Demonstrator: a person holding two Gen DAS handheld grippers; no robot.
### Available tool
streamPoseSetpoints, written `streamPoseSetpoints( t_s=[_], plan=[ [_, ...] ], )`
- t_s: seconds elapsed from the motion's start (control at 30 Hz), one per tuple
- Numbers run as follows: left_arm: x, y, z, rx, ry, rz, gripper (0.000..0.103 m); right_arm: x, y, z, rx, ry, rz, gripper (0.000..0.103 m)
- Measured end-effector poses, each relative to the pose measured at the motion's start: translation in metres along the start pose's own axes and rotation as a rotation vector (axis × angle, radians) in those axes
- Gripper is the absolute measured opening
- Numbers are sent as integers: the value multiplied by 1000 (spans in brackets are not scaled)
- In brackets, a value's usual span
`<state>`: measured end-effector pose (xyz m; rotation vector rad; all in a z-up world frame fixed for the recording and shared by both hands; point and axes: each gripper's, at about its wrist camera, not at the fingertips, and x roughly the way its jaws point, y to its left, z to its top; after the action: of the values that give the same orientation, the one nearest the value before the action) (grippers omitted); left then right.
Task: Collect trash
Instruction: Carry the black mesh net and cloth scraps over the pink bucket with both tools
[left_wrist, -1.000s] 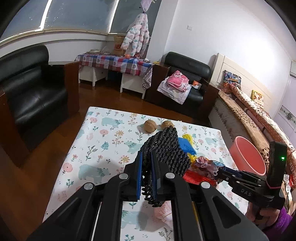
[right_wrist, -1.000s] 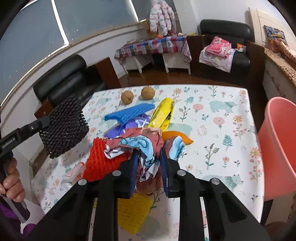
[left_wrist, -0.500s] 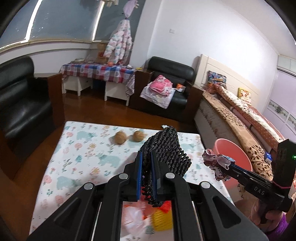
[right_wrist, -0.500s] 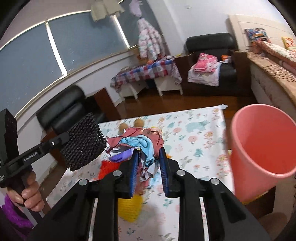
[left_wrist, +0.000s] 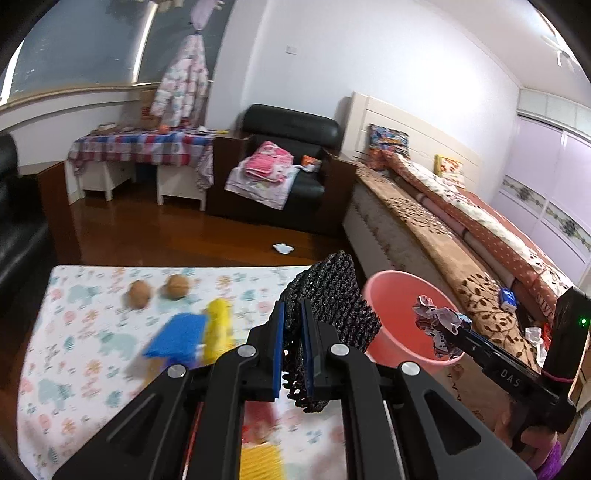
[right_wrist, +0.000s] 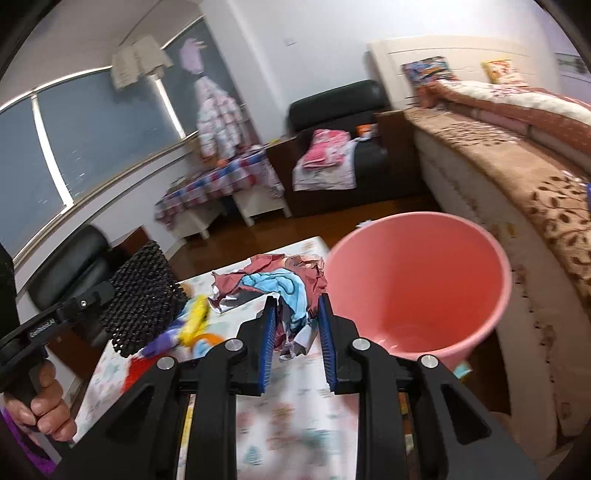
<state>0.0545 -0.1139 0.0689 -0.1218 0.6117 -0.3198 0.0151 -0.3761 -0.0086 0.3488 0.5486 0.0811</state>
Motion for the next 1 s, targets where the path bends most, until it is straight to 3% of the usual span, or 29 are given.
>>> streamPoseSetpoints(
  t_s=[0.57, 0.93, 1.0],
  plan=[
    [104, -113, 7, 137, 94, -104, 8, 12, -81, 3, 125, 2, -135, 23],
    [144, -144, -1, 174, 148, -121, 9, 23, -98, 2, 137, 13, -167, 23],
    [145, -143, -1, 171, 145, -124, 14, 24, -99, 1, 134, 12, -172, 23]
  ],
)
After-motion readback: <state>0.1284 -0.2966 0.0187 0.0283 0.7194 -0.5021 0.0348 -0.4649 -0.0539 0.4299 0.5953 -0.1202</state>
